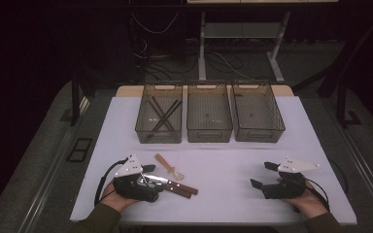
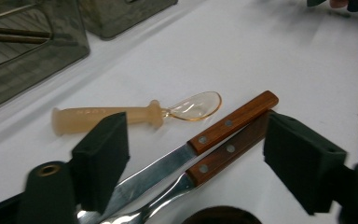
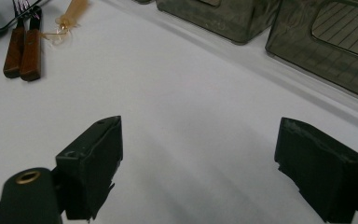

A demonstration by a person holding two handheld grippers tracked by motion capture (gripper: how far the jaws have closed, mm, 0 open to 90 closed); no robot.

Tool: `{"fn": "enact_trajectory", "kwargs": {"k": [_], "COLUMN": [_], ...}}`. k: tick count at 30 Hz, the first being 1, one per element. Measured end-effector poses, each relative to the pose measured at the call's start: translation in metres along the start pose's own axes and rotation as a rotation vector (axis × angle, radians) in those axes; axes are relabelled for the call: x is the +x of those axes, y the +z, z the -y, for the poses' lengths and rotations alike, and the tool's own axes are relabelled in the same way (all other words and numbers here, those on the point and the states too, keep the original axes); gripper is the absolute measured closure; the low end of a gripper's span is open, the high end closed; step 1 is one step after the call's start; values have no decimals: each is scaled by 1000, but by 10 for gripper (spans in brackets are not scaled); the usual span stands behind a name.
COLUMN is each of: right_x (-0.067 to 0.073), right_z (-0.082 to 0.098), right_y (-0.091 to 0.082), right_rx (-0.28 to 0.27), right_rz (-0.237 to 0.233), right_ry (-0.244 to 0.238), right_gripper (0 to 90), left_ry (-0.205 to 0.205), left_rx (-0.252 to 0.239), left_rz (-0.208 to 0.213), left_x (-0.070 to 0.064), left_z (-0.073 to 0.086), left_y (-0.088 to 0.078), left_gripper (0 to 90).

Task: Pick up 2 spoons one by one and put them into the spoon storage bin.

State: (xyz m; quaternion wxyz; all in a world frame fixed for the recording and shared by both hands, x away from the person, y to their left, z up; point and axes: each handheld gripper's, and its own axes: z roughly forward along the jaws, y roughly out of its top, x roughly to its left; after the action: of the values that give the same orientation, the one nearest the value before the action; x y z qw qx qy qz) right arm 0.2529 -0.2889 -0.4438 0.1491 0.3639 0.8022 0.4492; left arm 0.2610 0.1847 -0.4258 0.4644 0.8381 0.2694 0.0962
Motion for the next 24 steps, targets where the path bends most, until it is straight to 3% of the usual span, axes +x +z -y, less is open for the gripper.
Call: {"fn": "enact_trajectory", "kwargs": {"k": [3, 9, 12, 16, 21, 24], "right_x": [0, 0, 1, 2, 1, 1], "right_z": [0, 0, -1, -1, 0, 0], "right_y": [0, 0, 1, 3, 3, 3], "right_rx": [0, 4, 4, 17, 16, 18], "right_rz": [1, 5, 5, 7, 8, 8], "right_ry": [-1, -3, -11, -14, -13, -13], "right_gripper": [154, 154, 154, 154, 154, 154], "left_ry": [-12, -31, -24, -55, -65, -68], "left_rx": [1, 52, 78, 104, 161, 188], "left_rz": [-29, -106, -166, -222, -277, -283], "left_x": [5, 17, 28, 46, 60, 65], "left_z": [0, 3, 1, 0, 1, 1], "left_y": [-4, -9, -12, -11, -7, -3], "left_gripper": [369, 619, 724, 844, 887, 887]}}
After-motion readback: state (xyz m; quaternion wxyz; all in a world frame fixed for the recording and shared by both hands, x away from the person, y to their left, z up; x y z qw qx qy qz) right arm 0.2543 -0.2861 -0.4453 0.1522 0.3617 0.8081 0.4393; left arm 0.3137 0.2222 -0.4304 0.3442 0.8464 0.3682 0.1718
